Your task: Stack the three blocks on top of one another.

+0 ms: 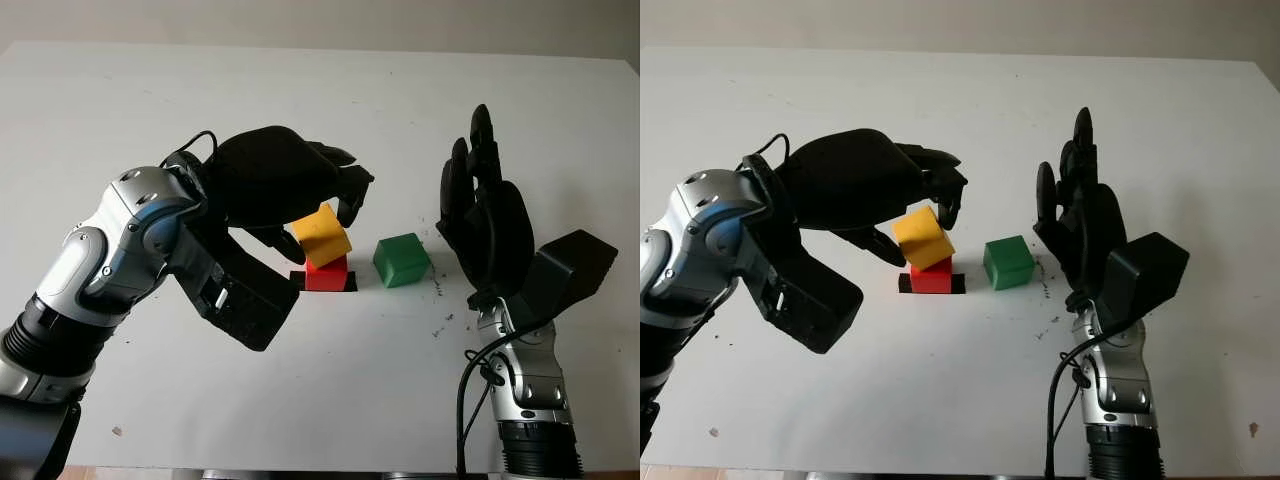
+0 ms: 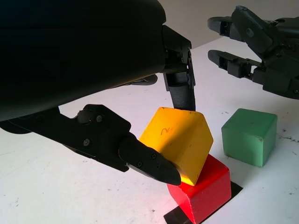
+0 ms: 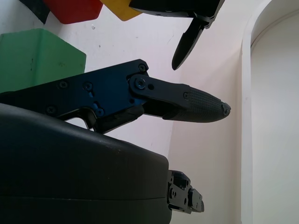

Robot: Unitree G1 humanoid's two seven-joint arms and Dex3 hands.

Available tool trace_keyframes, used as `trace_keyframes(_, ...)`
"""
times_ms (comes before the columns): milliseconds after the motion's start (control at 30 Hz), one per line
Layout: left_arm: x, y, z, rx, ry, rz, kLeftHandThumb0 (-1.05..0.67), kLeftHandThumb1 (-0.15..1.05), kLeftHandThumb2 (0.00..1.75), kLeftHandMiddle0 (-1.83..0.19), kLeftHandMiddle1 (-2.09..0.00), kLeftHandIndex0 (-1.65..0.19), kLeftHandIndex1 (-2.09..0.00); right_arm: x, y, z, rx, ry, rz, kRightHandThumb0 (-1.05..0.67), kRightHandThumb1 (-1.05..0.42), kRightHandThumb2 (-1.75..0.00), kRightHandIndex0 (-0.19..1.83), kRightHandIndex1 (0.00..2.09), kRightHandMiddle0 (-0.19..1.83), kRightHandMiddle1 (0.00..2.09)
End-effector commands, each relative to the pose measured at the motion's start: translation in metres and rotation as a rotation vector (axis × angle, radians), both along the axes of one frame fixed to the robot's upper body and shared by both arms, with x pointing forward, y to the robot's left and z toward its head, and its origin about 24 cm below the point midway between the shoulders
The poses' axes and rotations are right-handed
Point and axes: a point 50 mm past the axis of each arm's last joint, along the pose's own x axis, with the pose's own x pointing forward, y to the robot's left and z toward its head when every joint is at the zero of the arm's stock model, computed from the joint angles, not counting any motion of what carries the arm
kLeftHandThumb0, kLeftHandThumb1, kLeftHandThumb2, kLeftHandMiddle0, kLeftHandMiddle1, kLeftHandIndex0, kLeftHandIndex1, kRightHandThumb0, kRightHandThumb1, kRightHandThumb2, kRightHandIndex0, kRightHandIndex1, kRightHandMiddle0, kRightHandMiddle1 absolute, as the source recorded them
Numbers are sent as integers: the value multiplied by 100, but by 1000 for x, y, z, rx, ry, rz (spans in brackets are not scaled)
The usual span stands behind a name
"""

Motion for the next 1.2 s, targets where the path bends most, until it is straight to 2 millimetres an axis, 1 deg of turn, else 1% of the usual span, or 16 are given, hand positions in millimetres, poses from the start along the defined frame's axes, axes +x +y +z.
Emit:
trace_keyframes(0, 0, 2, 6, 6, -15, 2, -26, 102, 6, -21, -5, -28, -154, -2, -1, -3, -2, 4, -2, -70, -105, -62, -19, 0, -19, 0)
trace_keyframes(300, 0, 2, 5, 41, -13, -5, -23, 102, 6, -21, -5, -29, -151, -3, -1, -4, 10, 11, -9, -70, -105, -61, -19, 0, -19, 0)
trace_keyframes(433, 0, 1, 3, 47, -3, -5, -21, 101, 5, -21, -5, -32, -147, -3, -1, -3, 8, 6, -8, -68, -105, -61, -19, 0, -19, 0)
trace_keyframes(600, 0, 0, 1, 63, 4, -3, -23, 100, 5, -21, -5, -36, -146, -3, -2, -4, 10, 4, -10, -70, -105, -61, -19, 0, -19, 0)
trace_keyframes(700, 0, 0, 0, 68, 7, 0, -24, 99, 5, -19, -5, -39, -141, -4, -1, -4, 9, 6, -11, -70, -105, -61, -19, 0, -19, 0)
trace_keyframes(900, 0, 0, -3, 68, -5, -9, -28, 99, 5, -19, -5, -38, -141, -3, -1, -4, 16, 6, -10, -69, -105, -62, -19, 0, -19, 0)
trace_keyframes(1033, 0, -1, -5, 70, 15, -12, -27, 99, 5, -17, -4, -34, -138, -4, -1, -5, 12, 10, -14, -70, -105, -61, -19, 0, -19, 0)
trace_keyframes(1133, 0, -1, -6, 65, 28, -10, -26, 99, 5, -15, -4, -33, -131, -4, -1, -5, 13, 7, -13, -68, -105, -62, -19, 0, -19, 0)
trace_keyframes(1167, 0, -2, -6, 64, 31, -9, -30, 98, 5, -13, -4, -31, -122, -4, -1, -5, 13, 6, -13, -68, -105, -62, -19, 0, -19, 0)
